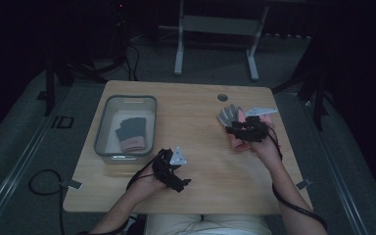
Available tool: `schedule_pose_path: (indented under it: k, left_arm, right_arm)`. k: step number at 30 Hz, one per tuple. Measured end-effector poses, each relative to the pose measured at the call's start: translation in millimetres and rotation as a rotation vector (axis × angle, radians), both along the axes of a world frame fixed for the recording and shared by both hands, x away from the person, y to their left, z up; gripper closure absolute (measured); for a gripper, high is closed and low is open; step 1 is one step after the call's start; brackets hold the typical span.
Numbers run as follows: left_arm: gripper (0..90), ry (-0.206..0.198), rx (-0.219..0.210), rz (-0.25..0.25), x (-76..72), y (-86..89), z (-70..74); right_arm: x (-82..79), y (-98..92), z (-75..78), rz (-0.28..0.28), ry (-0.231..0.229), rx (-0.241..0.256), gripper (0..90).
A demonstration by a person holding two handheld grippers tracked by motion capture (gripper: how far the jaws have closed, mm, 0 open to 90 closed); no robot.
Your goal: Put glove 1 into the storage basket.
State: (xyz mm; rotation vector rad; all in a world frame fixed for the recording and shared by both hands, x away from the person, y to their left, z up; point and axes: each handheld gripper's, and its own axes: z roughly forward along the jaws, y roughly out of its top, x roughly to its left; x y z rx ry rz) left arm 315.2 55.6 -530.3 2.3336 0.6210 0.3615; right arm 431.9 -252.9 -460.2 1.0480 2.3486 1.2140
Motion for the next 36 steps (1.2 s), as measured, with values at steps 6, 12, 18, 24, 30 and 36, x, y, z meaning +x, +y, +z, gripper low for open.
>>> schedule_pose_path:
  k: [6,12,18,24,30,36]
  left_arm:
    - [1.5,0.018,-0.014,0.044,-4.6,3.5,-13.2]
    - [1.4,0.026,-0.050,0.065,-8.5,10.0,-18.3]
    - [1.5,0.031,-0.068,0.079,-14.4,13.5,-22.7]
    - [1.5,0.008,-0.054,0.084,-16.7,14.0,-23.1]
    - [1.5,0.000,-0.041,0.079,-17.9,15.5,-24.6]
    - [1.5,0.007,-0.046,0.071,-18.1,16.8,-26.8]
  right_arm:
    - [12.0,-18.7,1.7,-0.039,-0.047,-0.080,58.3]
    - [34.3,-22.0,1.6,-0.075,-0.041,-0.122,58.8]
    - [56.3,-13.5,-17.5,-0.098,0.028,-0.160,60.3]
    - [74.9,-2.4,-36.2,-0.114,0.077,-0.236,60.0]
    - [84.2,2.4,-54.0,-0.139,0.113,-0.324,60.4]
    - [87.8,9.3,-65.2,-0.134,0.124,-0.347,67.6]
